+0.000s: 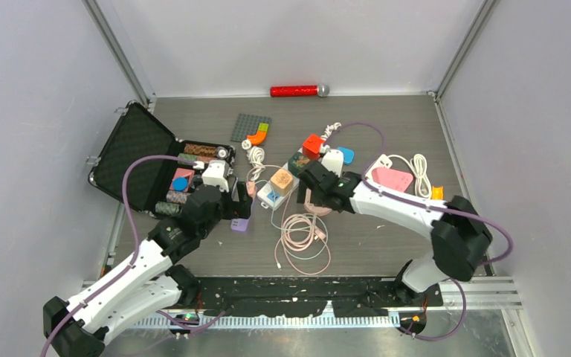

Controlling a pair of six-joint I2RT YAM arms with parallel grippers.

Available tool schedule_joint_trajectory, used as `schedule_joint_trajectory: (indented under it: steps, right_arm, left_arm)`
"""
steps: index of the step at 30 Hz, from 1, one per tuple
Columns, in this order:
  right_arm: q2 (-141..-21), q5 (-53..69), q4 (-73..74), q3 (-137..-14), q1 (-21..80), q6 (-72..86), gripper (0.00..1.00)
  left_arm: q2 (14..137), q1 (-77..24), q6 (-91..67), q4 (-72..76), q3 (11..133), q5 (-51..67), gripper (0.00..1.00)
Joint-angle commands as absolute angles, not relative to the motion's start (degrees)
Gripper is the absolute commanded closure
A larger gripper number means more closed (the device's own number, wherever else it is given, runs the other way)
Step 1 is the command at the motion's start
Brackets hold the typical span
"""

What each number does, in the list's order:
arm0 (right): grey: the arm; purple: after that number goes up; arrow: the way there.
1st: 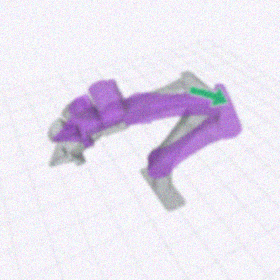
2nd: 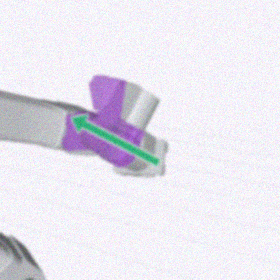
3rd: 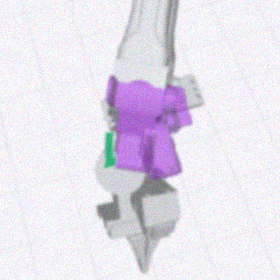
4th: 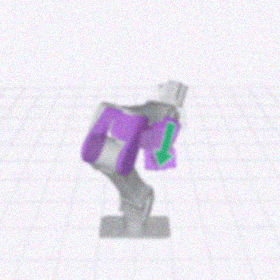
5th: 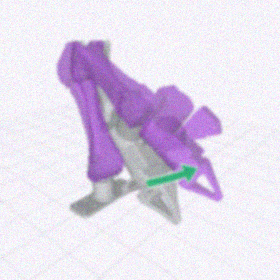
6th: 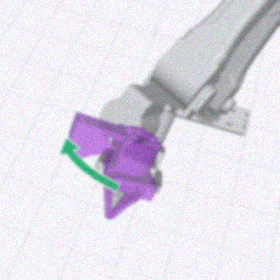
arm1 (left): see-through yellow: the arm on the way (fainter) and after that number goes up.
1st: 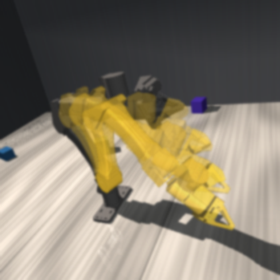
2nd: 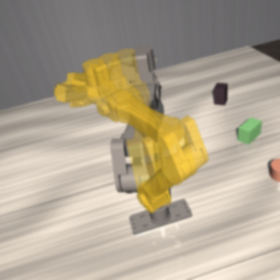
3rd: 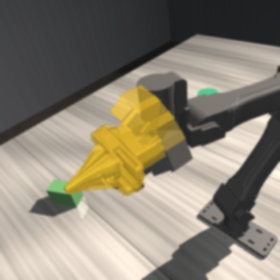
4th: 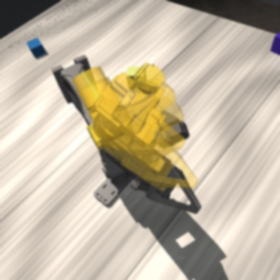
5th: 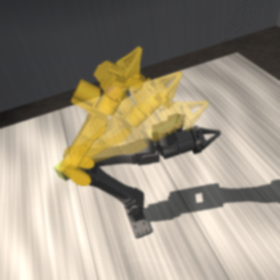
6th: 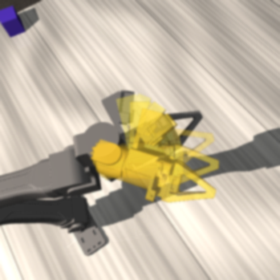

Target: Insert the plug

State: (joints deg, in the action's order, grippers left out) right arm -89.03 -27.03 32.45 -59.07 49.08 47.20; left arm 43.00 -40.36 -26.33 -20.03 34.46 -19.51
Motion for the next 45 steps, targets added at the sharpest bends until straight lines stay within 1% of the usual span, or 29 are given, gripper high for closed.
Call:
schedule_joint_trajectory:
  steps: [1,4,8,10,14,18,22,26,33,35,36,37,38,40,42,45]
  right_arm:
    - [-80.58,-31.24,33.33,-62.90,46.28,46.38,0.00]
    - [-79.20,-30.89,32.12,-63.46,41.99,44.13,0.00]
    - [-83.56,-30.07,30.64,-67.25,33.48,38.82,0.02]
    - [-87.91,-28.64,29.93,-70.69,28.70,35.16,0.02]
    - [-100.62,-26.21,31.64,-79.59,23.41,30.46,0.01]
    - [-110.12,-23.88,32.01,-86.52,20.94,30.76,0.00]
    - [-117.39,-24.49,33.41,-93.41,20.37,32.79,0.00]
    - [-121.35,-24.10,34.22,-95.43,20.06,35.06,0.03]
    - [-123.69,-25.13,35.04,-94.80,20.09,36.69,0.08]
    - [-123.41,-24.92,34.90,-94.23,20.19,36.64,0.13]
    - [-123.12,-24.89,34.67,-93.69,20.16,36.58,0.19]
    - [-122.65,-25.01,34.65,-93.52,20.14,36.55,0.21]
    - [-122.28,-24.99,34.52,-93.16,20.13,36.47,0.28]
    - [-121.08,-24.71,33.96,-92.41,20.01,36.20,0.37]
    - [-119.20,-24.28,32.79,-91.23,19.90,35.97,0.43]
    - [-115.33,-22.83,31.23,-89.72,19.76,35.48,0.45]
  left_arm:
    - [41.99,-39.91,-24.95,-19.61,35.59,-20.04,0.08]
    - [41.73,-39.91,-24.96,-19.52,35.68,-19.68,0.08]
    - [41.67,-39.95,-25.12,-18.98,35.59,-18.49,0.08]
    - [41.81,-39.90,-25.39,-19.17,35.84,-17.67,0.08]
    - [42.24,-39.90,-26.18,-19.00,36.01,-16.33,0.08]
    - [42.87,-39.90,-27.13,-18.67,35.99,-15.04,0.08]
    - [43.56,-39.91,-27.66,-18.55,36.23,-13.88,0.09]
    - [43.76,-39.90,-27.54,-18.71,36.44,-13.97,0.09]
    - [43.79,-39.90,-26.85,-18.72,36.81,-14.67,0.09]
    - [43.89,-39.90,-26.74,-18.72,36.95,-14.69,0.09]
    - [43.95,-39.95,-26.71,-18.64,36.94,-14.68,0.09]
    - [44.03,-39.93,-26.68,-18.63,37.02,-14.56,0.09]
    - [44.10,-39.90,-26.71,-18.63,37.05,-14.39,0.09]
    - [44.13,-39.91,-26.64,-18.53,37.17,-14.05,0.09]
    - [44.24,-39.90,-26.65,-18.39,37.46,-13.61,0.09]
    - [44.11,-39.90,-26.01,-17.84,37.70,-12.86,0.09]
